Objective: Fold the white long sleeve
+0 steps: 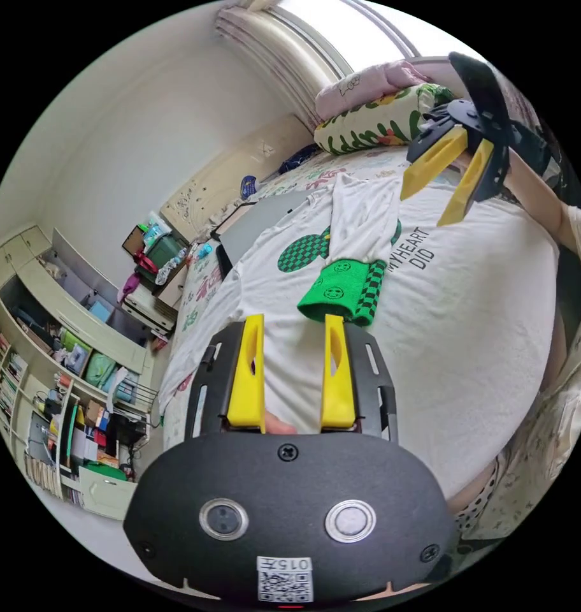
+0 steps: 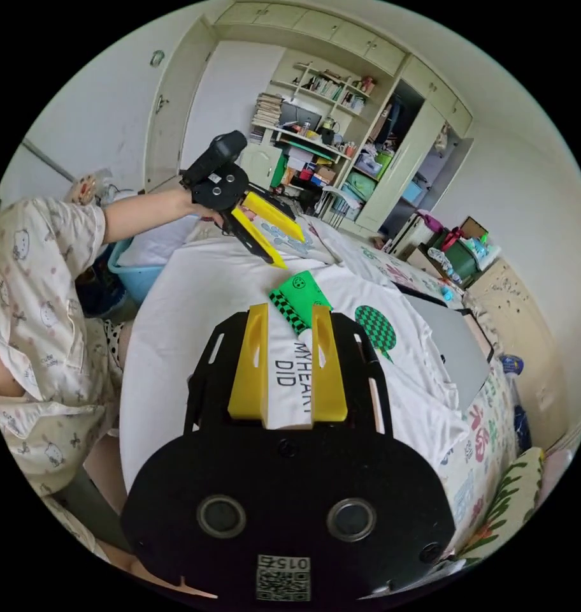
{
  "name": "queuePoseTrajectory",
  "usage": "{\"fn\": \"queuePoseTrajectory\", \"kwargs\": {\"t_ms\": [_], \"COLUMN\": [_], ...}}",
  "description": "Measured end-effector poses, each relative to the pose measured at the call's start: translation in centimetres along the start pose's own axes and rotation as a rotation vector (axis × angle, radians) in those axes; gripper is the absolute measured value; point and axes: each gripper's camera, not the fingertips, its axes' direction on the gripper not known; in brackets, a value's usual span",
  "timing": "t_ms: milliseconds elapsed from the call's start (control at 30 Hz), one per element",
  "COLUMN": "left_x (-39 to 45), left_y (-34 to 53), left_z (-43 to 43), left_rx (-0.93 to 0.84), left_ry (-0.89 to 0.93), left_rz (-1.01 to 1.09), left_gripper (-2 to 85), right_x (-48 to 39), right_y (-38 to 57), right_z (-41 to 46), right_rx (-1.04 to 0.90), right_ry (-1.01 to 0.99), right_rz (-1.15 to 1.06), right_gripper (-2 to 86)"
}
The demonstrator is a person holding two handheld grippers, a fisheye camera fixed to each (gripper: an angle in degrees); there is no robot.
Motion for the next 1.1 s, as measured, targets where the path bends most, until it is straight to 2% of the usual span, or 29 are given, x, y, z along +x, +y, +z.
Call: {"fn": "queuePoseTrajectory", "kwargs": {"t_ms": [100, 233, 367, 600, 733, 833, 900, 933, 1033, 1100], "left_x": [-1.8, -3.7, -4.2, -2.8, 1.1, 4.1, 5.3, 5.4, 4.8, 5.2], "left_y": [0.3, 0.7, 0.9, 5.5, 8.8, 10.6, 11.7, 12.4, 13.1, 12.1], "left_z": [2.8, 6.2, 5.2, -6.7, -9.7, -9.0, -8.9, -9.5, -12.2, -13.0], "left_rx": [-0.019, -0.034, 0.002, 0.205, 0.182, 0.110, 0.067, 0.057, 0.154, 0.226], "left_ry": [0.092, 0.186, 0.215, 0.223, 0.236, 0.234, 0.193, 0.188, 0.234, 0.276], "left_rz": [-0.047, -0.088, -0.120, -0.131, -0.088, -0.053, -0.031, -0.031, -0.072, -0.075], "left_gripper": [13.0, 9.8, 1.9, 0.3, 0.4, 1.2, 2.7, 4.4, 7.3, 8.0], "right_x": [-0.6, 2.2, 2.4, 1.3, 1.2, 2.3, 4.1, 5.8, 10.8, 13.0], "right_y": [-1.6, 0.0, 1.6, 2.8, 3.4, 4.2, 5.7, 7.3, 13.1, 17.3], "right_z": [4.6, 9.5, 8.9, 3.4, 2.7, 1.5, -0.2, -1.1, -1.1, 0.1], "right_rx": [-0.139, -0.244, -0.202, -0.038, -0.037, -0.059, -0.051, -0.057, -0.159, -0.210], "right_ry": [0.001, -0.043, -0.049, -0.137, -0.296, -0.345, -0.318, -0.223, 0.130, 0.197], "right_rz": [-0.081, 0.049, 0.088, 0.021, -0.072, -0.122, -0.079, -0.005, 0.299, 0.456], "right_gripper": [10.6, 7.0, 1.5, 0.0, 1.4, 5.9, 7.1, 7.5, 9.0, 11.6]}}
